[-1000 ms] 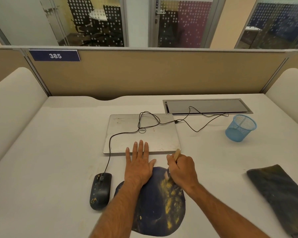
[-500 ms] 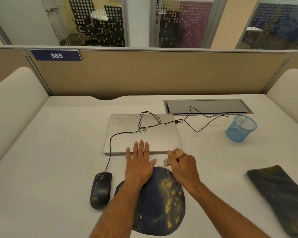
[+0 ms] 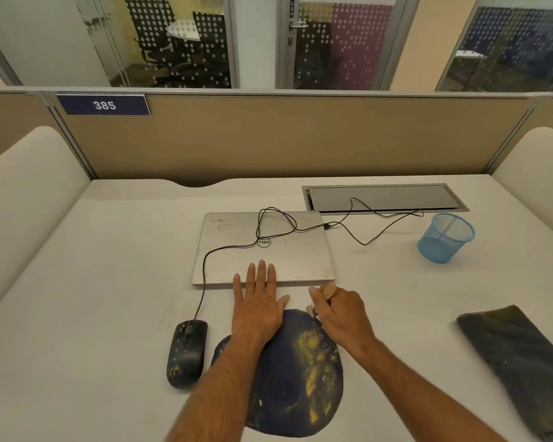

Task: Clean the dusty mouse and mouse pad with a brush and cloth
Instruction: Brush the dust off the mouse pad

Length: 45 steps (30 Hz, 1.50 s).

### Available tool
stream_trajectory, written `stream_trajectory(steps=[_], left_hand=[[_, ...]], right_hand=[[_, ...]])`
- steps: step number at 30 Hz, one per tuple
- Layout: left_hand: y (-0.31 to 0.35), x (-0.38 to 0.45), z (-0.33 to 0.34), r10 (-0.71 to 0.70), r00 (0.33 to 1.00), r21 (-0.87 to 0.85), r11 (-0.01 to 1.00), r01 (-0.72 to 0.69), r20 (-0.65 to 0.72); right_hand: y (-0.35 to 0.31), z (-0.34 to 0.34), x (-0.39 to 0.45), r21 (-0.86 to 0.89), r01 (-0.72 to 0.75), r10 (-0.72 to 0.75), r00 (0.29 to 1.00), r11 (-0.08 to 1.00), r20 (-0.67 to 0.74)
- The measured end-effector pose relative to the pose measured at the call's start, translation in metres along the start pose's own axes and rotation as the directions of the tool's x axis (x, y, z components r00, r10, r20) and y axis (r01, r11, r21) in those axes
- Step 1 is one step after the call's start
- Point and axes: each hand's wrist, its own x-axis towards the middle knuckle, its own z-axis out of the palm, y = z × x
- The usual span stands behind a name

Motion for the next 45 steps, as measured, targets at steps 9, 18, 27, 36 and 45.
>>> stream_trajectory(steps=[9, 18, 27, 36, 45], left_hand=[[0.000, 0.001, 0.000, -0.003, 1.000, -0.004, 1.000, 0.003, 0.014], [0.001, 0.001, 0.000, -0.005, 1.000, 0.002, 1.000, 0.005, 0.017], [0.000, 0.001, 0.001, -0.014, 1.000, 0.008, 1.000, 0.013, 0.016], [0.001, 0.000, 0.001, -0.014, 1.000, 0.006, 1.000, 0.014, 0.015], [0.002, 0.000, -0.001, -0.016, 0.999, 0.008, 1.000, 0.016, 0.032]], right_hand=[[0.000, -0.006, 0.003, 0.091, 0.020, -0.010, 0.994, 0.996, -0.109], [0.005, -0.011, -0.002, 0.081, -0.019, 0.030, 0.990, 0.997, -0.140], [0.013, -0.009, -0.011, 0.057, -0.046, 0.049, 0.997, 0.997, -0.057], [0.016, -0.009, -0.014, -0.034, -0.050, 0.051, 0.998, 0.998, 0.037], [0.018, -0.017, -0.017, 0.042, -0.023, 0.026, 0.998, 0.999, -0.058]])
